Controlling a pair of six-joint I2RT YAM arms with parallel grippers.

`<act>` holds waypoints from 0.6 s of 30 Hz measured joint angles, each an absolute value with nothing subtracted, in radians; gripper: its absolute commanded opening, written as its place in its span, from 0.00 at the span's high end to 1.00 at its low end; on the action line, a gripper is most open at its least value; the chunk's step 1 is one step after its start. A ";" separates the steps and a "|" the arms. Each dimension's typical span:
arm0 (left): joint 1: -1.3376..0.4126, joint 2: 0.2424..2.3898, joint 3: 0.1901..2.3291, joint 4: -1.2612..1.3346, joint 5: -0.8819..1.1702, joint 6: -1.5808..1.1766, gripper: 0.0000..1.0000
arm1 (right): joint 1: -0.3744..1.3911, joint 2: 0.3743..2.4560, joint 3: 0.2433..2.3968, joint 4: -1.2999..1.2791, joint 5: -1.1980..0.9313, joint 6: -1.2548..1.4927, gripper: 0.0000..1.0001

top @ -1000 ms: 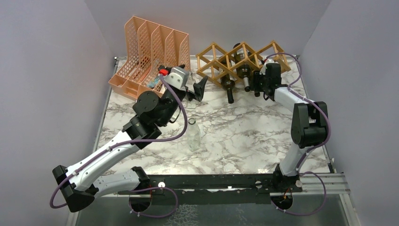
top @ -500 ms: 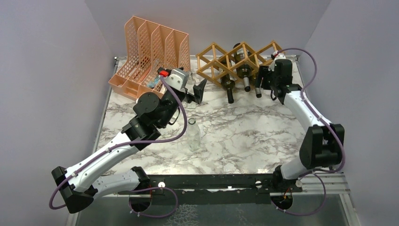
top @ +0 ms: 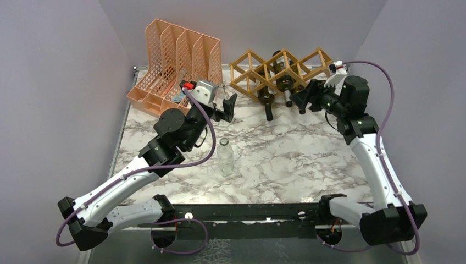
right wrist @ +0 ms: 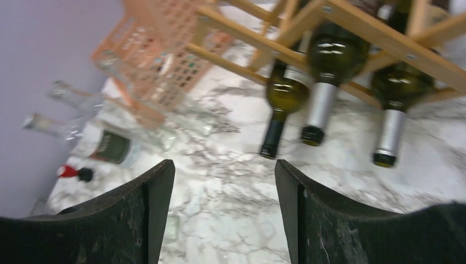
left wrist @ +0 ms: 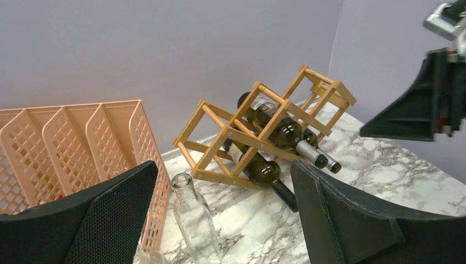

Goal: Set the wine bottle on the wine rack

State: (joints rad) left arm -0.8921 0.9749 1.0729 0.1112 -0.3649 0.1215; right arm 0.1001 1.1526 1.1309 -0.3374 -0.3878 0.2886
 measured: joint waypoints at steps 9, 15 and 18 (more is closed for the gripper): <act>-0.892 0.952 1.070 0.123 -0.412 0.124 0.02 | 0.366 1.068 1.091 -0.175 -0.605 0.292 0.25; -0.892 0.929 1.070 0.131 -0.423 0.125 0.02 | 0.595 1.113 1.037 -0.096 -0.613 0.218 0.23; -0.892 0.921 1.070 0.130 -0.428 0.131 0.01 | 0.660 1.147 1.032 -0.044 -0.620 0.206 0.22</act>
